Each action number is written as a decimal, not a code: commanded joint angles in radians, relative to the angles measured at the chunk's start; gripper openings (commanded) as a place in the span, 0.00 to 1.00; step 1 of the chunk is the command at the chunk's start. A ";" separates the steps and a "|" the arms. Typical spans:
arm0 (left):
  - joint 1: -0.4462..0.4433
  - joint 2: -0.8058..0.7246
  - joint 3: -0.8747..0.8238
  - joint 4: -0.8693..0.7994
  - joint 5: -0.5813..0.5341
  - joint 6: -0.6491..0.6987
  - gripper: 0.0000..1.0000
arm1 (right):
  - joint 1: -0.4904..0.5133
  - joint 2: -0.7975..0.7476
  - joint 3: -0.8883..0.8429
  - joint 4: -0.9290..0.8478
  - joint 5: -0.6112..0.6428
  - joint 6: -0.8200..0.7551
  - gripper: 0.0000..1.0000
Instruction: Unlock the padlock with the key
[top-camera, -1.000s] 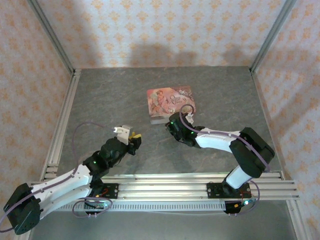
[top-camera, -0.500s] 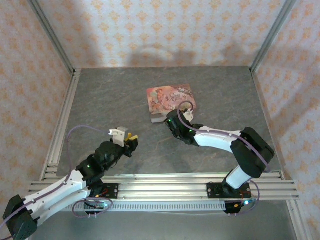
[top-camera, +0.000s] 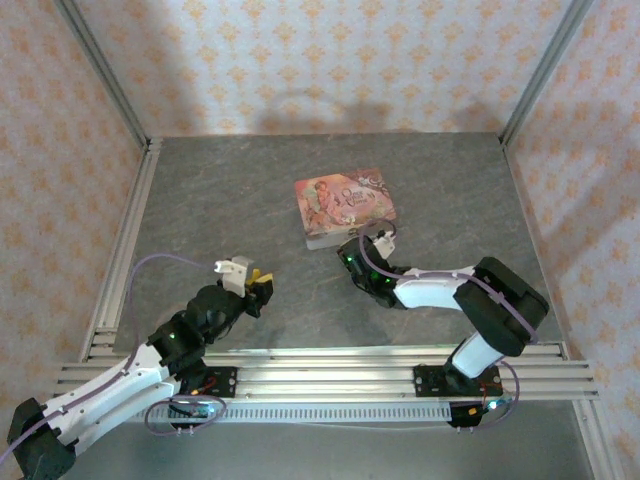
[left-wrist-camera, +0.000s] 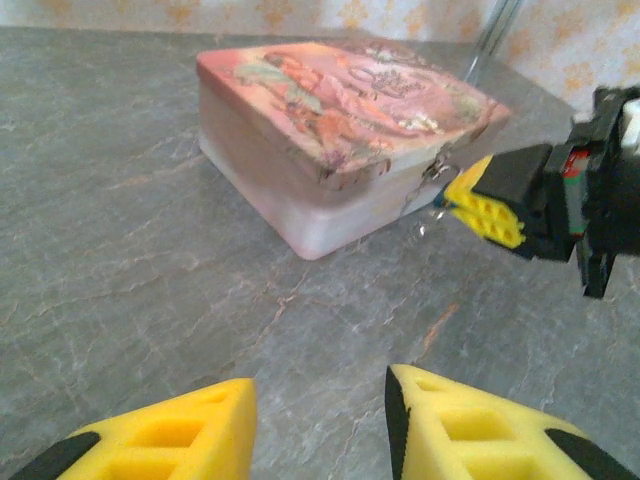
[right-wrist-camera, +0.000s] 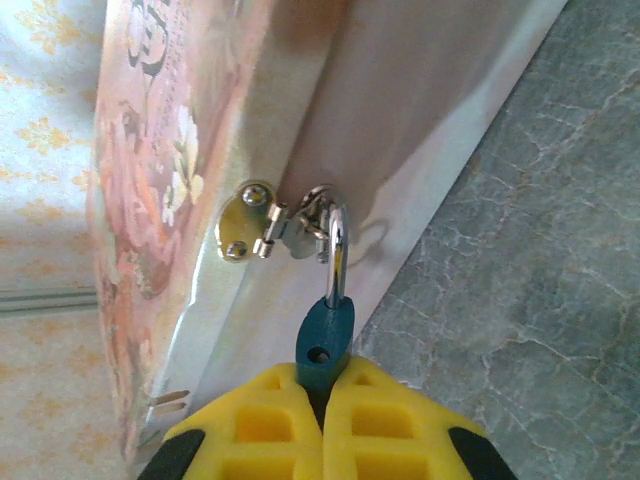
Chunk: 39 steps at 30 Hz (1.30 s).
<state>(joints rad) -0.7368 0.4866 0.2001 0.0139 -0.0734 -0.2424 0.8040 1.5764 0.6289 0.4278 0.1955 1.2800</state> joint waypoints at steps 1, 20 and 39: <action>0.010 0.035 0.081 -0.073 -0.045 0.008 0.40 | -0.016 0.015 -0.012 0.082 0.053 0.012 0.00; 0.046 0.393 0.358 -0.080 0.100 0.027 0.39 | -0.032 0.065 0.018 0.036 0.050 0.060 0.00; 0.067 0.388 0.343 -0.073 0.130 0.037 0.39 | -0.043 0.086 0.070 -0.057 0.078 0.119 0.00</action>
<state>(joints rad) -0.6796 0.8856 0.5297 -0.0631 0.0456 -0.2153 0.7628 1.6600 0.6628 0.3962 0.2470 1.3880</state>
